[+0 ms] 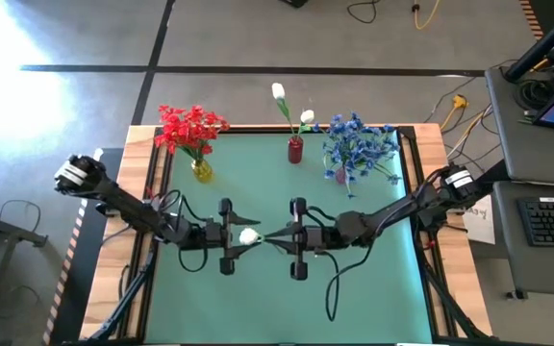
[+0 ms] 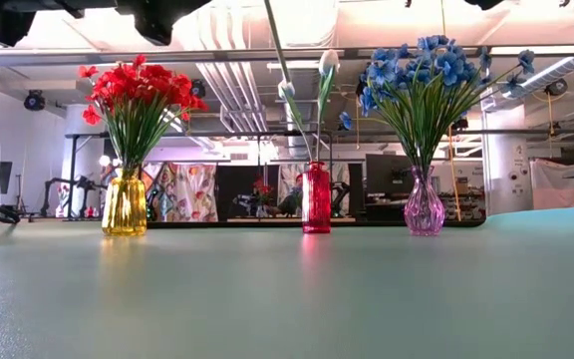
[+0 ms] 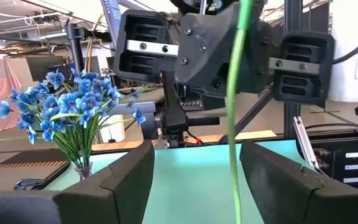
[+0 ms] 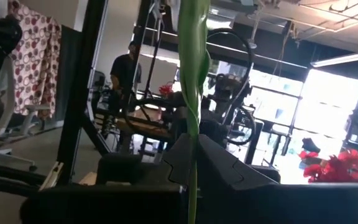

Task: Sort flowers into vase by color
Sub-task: Put the white flower into the red vase

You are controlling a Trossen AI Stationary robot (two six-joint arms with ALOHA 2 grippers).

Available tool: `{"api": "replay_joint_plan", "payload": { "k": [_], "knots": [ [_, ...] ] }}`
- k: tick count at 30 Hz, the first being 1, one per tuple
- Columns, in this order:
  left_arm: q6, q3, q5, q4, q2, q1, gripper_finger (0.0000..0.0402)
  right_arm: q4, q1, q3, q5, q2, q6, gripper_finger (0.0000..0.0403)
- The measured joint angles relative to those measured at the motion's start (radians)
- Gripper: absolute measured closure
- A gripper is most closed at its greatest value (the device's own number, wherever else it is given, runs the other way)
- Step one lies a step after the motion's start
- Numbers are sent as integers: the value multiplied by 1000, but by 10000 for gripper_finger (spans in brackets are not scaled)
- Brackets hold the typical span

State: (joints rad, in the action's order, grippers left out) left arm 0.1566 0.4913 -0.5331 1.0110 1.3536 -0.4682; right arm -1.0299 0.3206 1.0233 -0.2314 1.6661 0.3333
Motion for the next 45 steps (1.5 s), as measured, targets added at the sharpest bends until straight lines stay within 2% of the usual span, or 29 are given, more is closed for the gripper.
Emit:
{"api": "replay_joint_plan", "payload": {
  "k": [14, 26, 31, 38, 40, 45],
  "knots": [
    [2, 115, 19, -2, 147, 28, 174, 0, 0, 0, 4, 0, 11, 390],
    [18, 136, 37, -1, 164, 38, 180, 0, 0, 1, 4, 0, 22, 390],
    [26, 136, 39, -6, 164, 38, 235, 0, 0, 1, 3, 0, 35, 390],
    [53, 136, 40, -26, 163, 38, 380, 2, 0, 1, -3, 0, 45, 390],
    [55, 135, 41, -28, 163, 38, 393, 3, 0, 1, -4, 0, 45, 390],
    [56, 135, 39, -33, 162, 38, 396, 4, 0, 1, -5, 0, 45, 390]
  ]
}}
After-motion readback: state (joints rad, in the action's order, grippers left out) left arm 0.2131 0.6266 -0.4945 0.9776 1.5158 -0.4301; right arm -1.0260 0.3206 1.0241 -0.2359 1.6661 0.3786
